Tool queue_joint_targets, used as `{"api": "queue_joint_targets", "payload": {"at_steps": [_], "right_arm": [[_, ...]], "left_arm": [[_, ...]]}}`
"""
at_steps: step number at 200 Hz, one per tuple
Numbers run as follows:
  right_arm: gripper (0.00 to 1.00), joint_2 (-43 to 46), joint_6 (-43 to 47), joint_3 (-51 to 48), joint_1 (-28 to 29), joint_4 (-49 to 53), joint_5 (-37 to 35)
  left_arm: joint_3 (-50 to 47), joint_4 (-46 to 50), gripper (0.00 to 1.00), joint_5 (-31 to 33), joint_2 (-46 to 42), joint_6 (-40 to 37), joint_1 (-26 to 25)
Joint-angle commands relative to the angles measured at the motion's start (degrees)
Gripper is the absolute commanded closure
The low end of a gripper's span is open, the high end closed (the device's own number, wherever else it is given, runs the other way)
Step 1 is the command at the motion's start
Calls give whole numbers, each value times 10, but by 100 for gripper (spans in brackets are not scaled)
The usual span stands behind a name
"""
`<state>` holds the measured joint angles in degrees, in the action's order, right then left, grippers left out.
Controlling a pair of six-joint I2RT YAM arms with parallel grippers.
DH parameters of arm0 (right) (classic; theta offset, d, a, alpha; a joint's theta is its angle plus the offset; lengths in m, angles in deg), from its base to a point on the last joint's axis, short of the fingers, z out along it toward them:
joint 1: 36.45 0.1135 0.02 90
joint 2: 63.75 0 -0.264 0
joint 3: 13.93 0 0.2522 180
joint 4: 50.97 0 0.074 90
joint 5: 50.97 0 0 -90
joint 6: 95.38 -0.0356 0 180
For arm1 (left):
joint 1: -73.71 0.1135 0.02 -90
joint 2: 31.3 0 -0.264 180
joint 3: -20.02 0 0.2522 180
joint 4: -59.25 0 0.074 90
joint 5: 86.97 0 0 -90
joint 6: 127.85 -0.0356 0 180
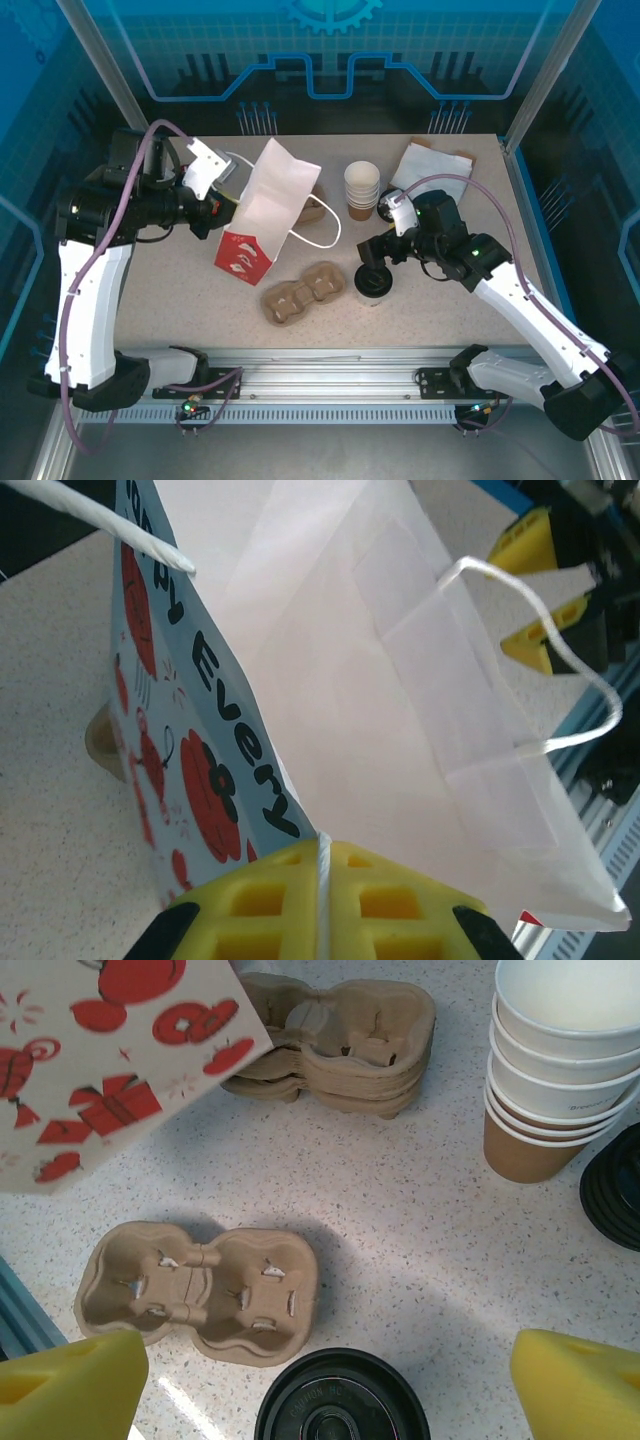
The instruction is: Pack the takeout coffee
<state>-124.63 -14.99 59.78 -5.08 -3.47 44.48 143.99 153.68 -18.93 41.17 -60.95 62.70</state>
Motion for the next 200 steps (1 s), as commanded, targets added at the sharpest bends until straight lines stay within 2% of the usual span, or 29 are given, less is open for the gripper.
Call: {"api": "queue_joint_targets", "payload": {"at_steps": [1, 41, 106, 200], "right_arm": [[5, -1, -3, -6, -5, -17, 23], [5, -12, -4, -4, -5, -18, 25], [5, -26, -5, 0, -5, -15, 32], [5, -47, -6, -2, -5, -20, 30]], "left_arm": [[-11, 29, 100, -19, -3, -50, -2], [-59, 23, 100, -13, -8, -109, -2], [-62, 29, 100, 18, 31, -171, -2], [-71, -3, 100, -12, 32, -220, -5]]}}
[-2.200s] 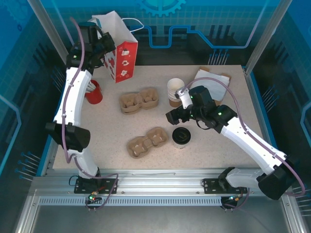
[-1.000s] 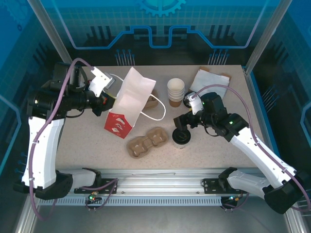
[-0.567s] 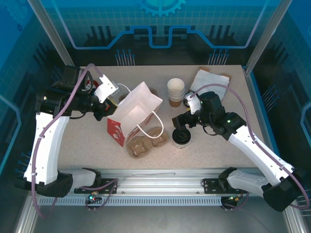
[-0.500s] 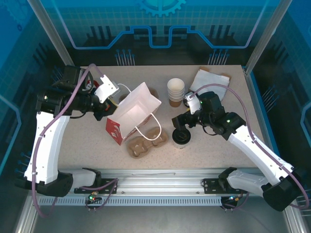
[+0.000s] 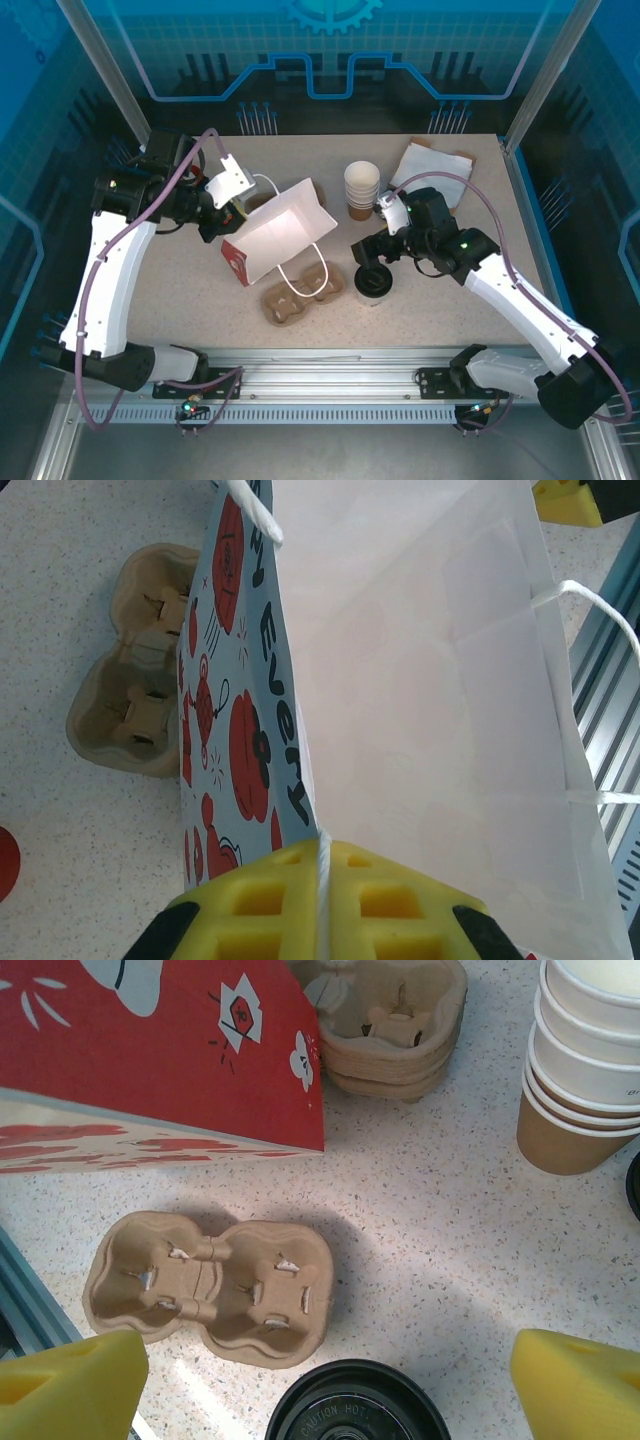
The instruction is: Pack the takeout coffee
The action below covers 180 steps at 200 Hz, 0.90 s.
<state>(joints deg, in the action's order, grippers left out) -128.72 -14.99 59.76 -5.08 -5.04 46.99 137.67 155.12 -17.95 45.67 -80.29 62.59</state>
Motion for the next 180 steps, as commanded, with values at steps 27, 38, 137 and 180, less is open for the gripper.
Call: {"api": "queue_joint_targets", "payload": {"at_steps": [27, 38, 137, 180], "right_arm": [[5, -10, -6, 0, -4, -1, 2], [5, -9, -6, 1, -4, 0, -1], [5, -5, -11, -1, -4, 0, -15], [5, -3, -14, -3, -4, -1, -19]], "left_arm": [[3, -45, 100, -54, -31, -20, -3], [5, -43, 100, -56, -35, -19, -4], [-18, -5, 100, 12, -10, -31, -4], [11, -14, 100, 45, 37, -40, -4]]}}
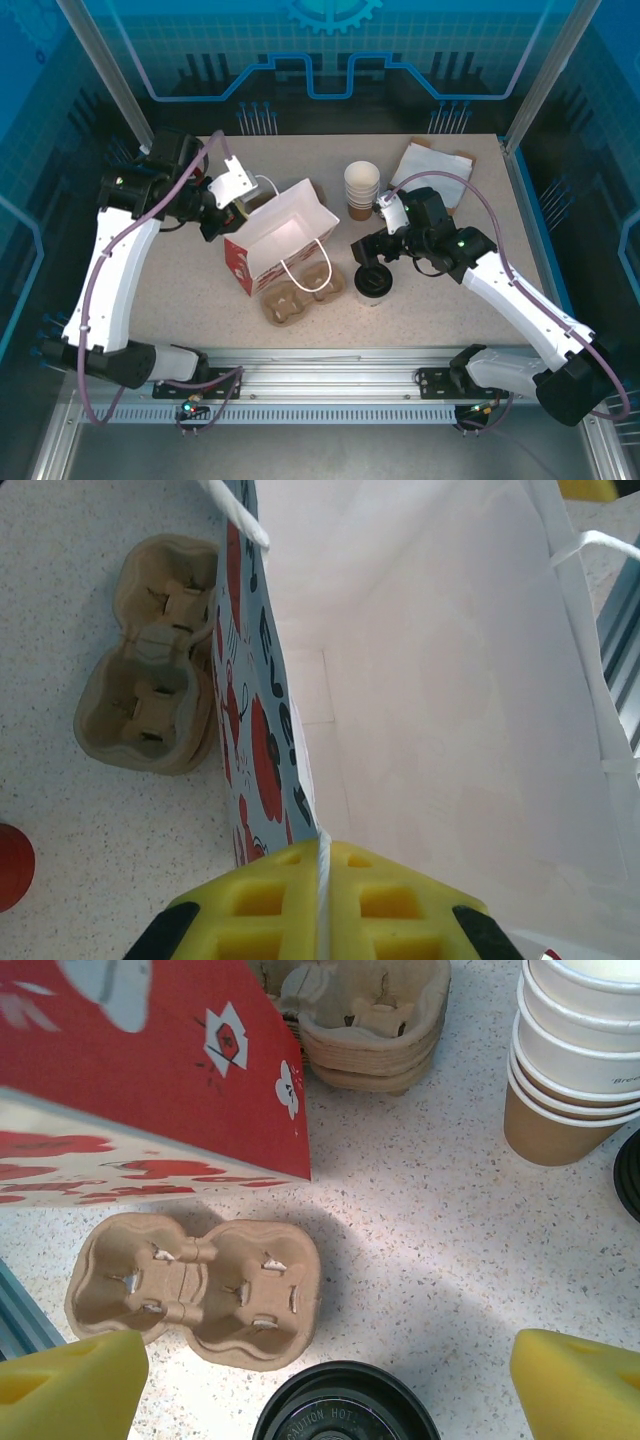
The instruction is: Pack the takeout coffee
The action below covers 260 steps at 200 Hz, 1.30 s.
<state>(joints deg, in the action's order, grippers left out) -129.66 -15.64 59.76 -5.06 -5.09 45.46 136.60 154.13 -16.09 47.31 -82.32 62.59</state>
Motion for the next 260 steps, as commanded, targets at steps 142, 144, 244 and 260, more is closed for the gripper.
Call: {"api": "queue_joint_targets", "payload": {"at_steps": [142, 144, 244, 260], "right_arm": [[5, 6, -4, -1, -4, 8, -9], [5, 6, -4, -1, -4, 8, -10], [5, -2, -3, 7, -4, 12, -9], [5, -3, -4, 6, -4, 10, -10]], "left_arm": [[12, -166, 100, 15, 104, 78, 0], [11, -168, 100, 13, 105, 79, 0], [-9, -180, 100, 53, 102, 97, 16], [-14, -173, 100, 41, 100, 100, 16]]}}
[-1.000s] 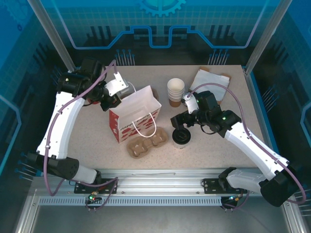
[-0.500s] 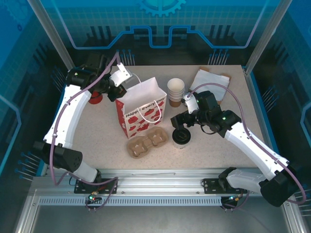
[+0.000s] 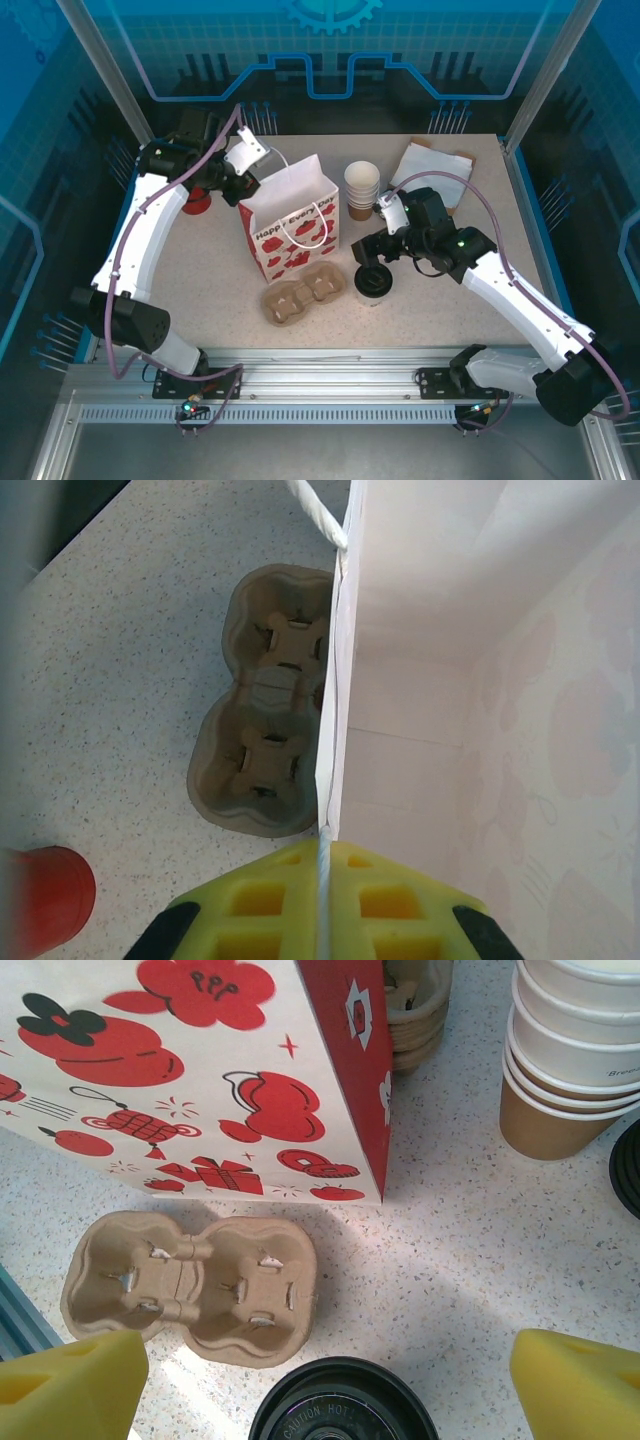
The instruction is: Pack the takeout coffee
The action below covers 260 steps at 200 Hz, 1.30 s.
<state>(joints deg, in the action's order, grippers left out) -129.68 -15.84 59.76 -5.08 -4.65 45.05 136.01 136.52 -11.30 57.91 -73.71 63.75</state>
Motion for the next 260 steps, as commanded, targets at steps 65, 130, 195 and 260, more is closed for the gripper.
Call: {"api": "queue_joint_targets", "payload": {"at_steps": [65, 130, 195, 260], "right_arm": [[5, -4, -6, 5, -3, 7, -4], [5, 8, -8, 10, 3, 20, -18], [5, 10, 2, 27, 4, 37, -59], [5, -20, 8, 45, 0, 39, -64]], "left_arm": [[-15, 2, 89, -38, -11, 41, 4], [32, -35, 42, -3, -40, 132, 4], [-31, -6, 39, 55, -164, 302, -82], [-314, -60, 44, 20, -344, 188, -303]]}}
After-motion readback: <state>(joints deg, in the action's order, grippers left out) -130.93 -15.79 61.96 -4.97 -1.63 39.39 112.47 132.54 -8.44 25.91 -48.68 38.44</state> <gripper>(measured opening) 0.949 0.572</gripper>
